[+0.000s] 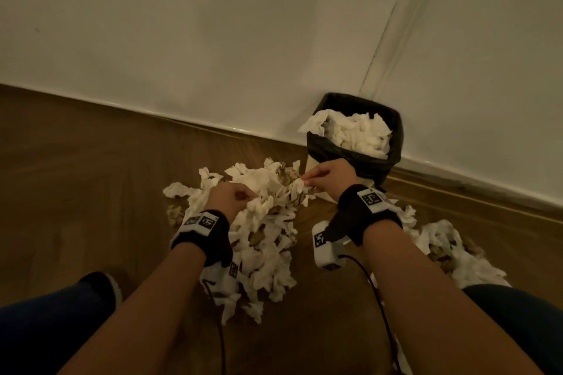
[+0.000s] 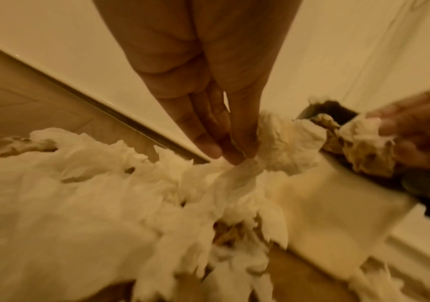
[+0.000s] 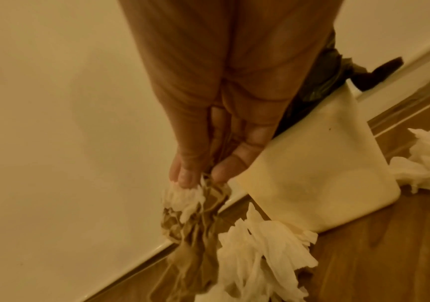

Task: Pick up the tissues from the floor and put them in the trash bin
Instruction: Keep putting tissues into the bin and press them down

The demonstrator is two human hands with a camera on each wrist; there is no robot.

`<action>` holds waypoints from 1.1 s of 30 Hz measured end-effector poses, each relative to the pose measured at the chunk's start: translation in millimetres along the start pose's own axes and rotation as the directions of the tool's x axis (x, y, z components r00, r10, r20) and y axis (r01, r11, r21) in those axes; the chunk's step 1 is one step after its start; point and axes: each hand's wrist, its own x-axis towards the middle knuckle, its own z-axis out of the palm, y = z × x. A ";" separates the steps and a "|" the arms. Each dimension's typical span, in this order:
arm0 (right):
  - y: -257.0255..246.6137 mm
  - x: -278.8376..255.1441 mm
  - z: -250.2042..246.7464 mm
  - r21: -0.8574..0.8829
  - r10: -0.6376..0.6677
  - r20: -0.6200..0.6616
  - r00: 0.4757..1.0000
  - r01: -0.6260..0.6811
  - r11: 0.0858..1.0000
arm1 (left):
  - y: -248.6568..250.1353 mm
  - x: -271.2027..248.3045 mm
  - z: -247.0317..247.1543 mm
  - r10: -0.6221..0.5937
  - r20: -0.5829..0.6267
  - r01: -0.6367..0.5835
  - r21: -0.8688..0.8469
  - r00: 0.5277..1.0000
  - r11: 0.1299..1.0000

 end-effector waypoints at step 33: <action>-41.1 17.6 -134.5 0.373 -0.036 -0.569 0.822 0.297 0.879 | 274.4 53.2 -41.7 0.469 -0.267 -0.533 -0.286 0.842 0.796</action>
